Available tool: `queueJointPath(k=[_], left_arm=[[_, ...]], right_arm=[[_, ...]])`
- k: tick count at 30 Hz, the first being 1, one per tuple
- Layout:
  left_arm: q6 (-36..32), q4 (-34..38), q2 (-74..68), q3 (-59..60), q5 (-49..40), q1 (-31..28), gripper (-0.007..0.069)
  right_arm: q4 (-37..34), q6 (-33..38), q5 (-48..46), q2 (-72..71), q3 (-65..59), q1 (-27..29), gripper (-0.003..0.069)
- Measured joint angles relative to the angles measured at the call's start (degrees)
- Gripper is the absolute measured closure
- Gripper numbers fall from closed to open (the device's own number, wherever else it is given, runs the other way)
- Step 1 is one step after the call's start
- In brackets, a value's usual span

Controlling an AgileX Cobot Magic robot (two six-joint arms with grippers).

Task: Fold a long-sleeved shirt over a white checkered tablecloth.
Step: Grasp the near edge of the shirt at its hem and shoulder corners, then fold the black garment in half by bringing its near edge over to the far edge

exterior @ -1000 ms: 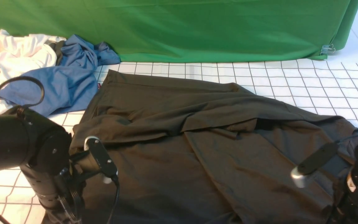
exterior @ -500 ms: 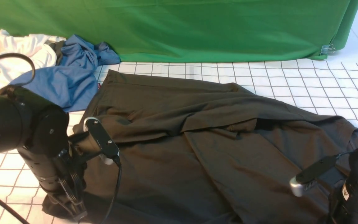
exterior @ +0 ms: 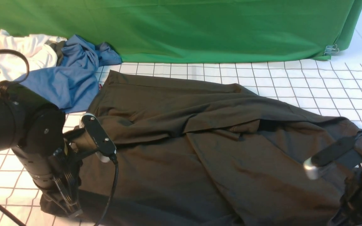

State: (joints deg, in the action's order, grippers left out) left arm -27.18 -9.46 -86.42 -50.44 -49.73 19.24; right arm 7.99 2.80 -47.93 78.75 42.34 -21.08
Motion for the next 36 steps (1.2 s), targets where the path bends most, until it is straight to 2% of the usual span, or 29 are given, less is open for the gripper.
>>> queueJointPath(k=[7, 11, 18, 23, 29, 32, 36], left_arm=[[0.00, -1.63, 0.00, -9.53, -2.91, 0.00, 0.0655], [-0.07, -4.02, -1.30, -18.65, -1.75, -0.08, 0.0655], [-2.78, -4.22, -11.51, -36.55, -1.18, -3.59, 0.0655], [-3.16, -4.10, -20.95, -47.34, 0.77, -7.09, 0.0655], [-3.44, -0.74, -27.53, -53.42, 0.33, -9.19, 0.0655], [-7.47, 5.01, -28.32, -53.77, -7.18, -9.39, 0.0655], [-12.43, 8.93, -28.32, -53.58, -17.70, -8.98, 0.0655]], right_arm=[[3.72, 0.00, -2.59, -1.63, 8.59, 0.25, 0.0615], [4.15, 1.18, -2.51, 1.18, 17.12, 3.38, 0.0615], [4.48, 4.74, -2.56, 13.31, 35.21, 11.06, 0.0615], [4.44, 6.06, -2.51, 23.07, 45.23, 13.12, 0.0615], [4.36, 6.06, -3.54, 31.22, 53.34, 14.44, 0.0615], [4.31, 6.06, -4.07, 33.07, 55.06, 14.51, 0.0615], [3.95, 6.06, -4.25, 33.13, 55.34, 14.51, 0.0615]])
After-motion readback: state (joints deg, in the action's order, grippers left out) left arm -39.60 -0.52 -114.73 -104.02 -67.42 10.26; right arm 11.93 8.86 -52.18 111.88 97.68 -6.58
